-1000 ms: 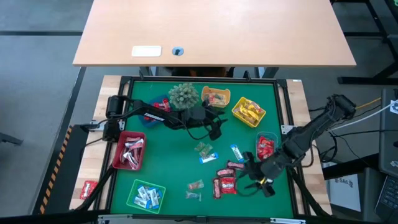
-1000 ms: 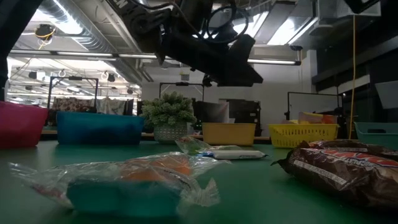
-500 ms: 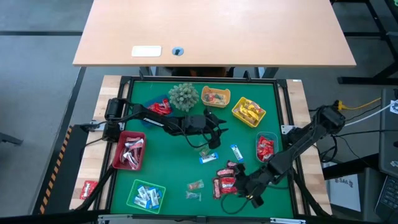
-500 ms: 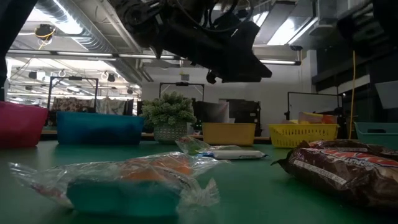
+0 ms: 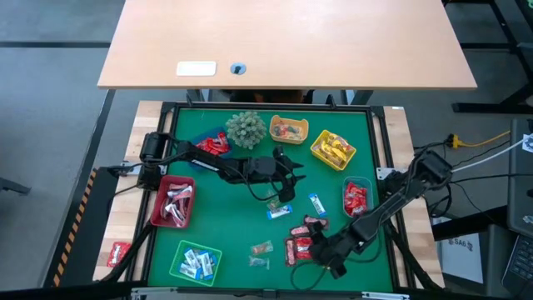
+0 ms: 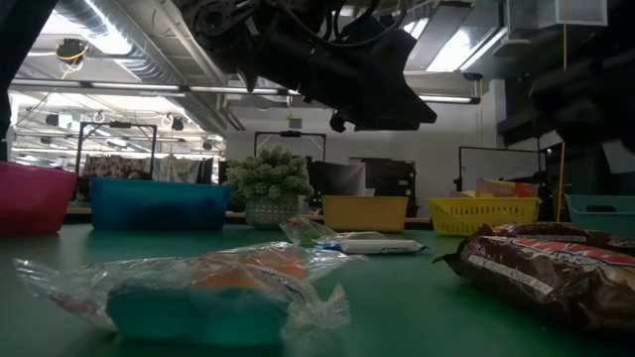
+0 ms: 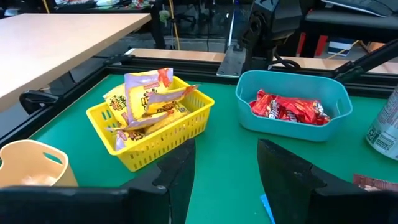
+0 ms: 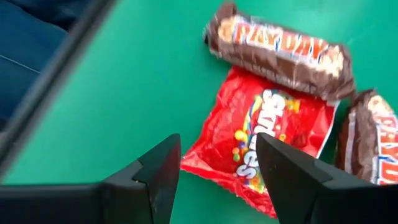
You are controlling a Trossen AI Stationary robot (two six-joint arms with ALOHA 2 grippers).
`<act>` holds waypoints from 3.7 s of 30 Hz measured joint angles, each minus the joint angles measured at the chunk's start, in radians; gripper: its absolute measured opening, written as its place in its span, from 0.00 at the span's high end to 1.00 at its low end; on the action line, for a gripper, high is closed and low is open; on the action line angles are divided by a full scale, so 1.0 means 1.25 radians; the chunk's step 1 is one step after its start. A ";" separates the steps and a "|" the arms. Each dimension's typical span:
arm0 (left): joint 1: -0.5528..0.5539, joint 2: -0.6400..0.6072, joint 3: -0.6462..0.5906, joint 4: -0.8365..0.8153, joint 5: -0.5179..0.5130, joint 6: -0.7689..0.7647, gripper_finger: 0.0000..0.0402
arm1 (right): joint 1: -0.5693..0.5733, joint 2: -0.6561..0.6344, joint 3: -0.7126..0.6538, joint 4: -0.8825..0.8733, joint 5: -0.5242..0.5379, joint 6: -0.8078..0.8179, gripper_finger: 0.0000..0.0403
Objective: Sort candy
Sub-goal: Put the red candy into the gray bin, then put the green gummy into the orange bin
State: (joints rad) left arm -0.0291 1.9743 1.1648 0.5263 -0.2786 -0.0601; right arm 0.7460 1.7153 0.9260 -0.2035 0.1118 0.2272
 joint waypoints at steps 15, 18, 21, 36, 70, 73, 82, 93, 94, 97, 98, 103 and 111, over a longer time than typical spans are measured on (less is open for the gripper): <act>-0.002 0.000 0.000 -0.002 0.000 0.000 0.60 | 0.000 0.082 0.003 0.003 0.034 -0.005 0.58; -0.002 0.000 0.000 -0.002 0.000 0.000 0.60 | 0.000 0.082 0.003 0.002 0.034 -0.005 0.68; -0.002 0.000 0.000 -0.002 0.000 0.000 0.60 | 0.000 0.083 0.002 0.001 0.034 -0.005 0.77; -0.003 -0.036 0.001 -0.022 -0.001 0.036 0.60 | -0.001 0.069 0.130 -0.125 0.029 -0.051 0.99; -0.094 -0.128 0.000 -0.401 0.006 -0.223 0.60 | -0.022 -0.200 0.269 -0.894 0.092 -0.038 0.99; -0.097 -0.128 0.000 -0.412 0.006 -0.223 0.60 | -0.021 -0.273 0.205 -0.919 0.091 0.030 0.99; -0.102 -0.128 0.000 -0.447 0.006 -0.225 0.60 | -0.021 -0.442 0.035 -0.904 0.082 0.259 0.99; -0.120 -0.128 0.000 -0.622 0.007 -0.344 0.60 | -0.021 -0.443 -0.030 -0.898 0.063 0.282 0.91; -0.121 -0.128 0.000 -0.641 0.008 -0.362 0.60 | -0.021 -0.444 -0.030 -0.899 0.062 0.282 0.88; -0.123 -0.128 0.000 -0.683 0.008 -0.394 0.60 | -0.021 -0.443 -0.030 -0.896 0.062 0.281 0.77; -0.123 -0.128 0.000 -0.693 0.008 -0.400 0.60 | -0.021 -0.443 -0.030 -0.895 0.063 0.282 0.73; -0.123 -0.128 0.000 -0.708 0.009 -0.413 0.60 | -0.021 -0.443 -0.030 -0.876 0.070 0.281 0.60; -0.123 -0.125 0.000 -0.706 0.000 -0.413 0.60 | -0.021 -0.443 -0.030 -0.843 0.070 0.281 0.53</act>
State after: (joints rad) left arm -0.1833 1.8186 1.1645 -0.3561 -0.2781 -0.5762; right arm 0.7193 1.1610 0.8883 -1.2573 0.1993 0.5785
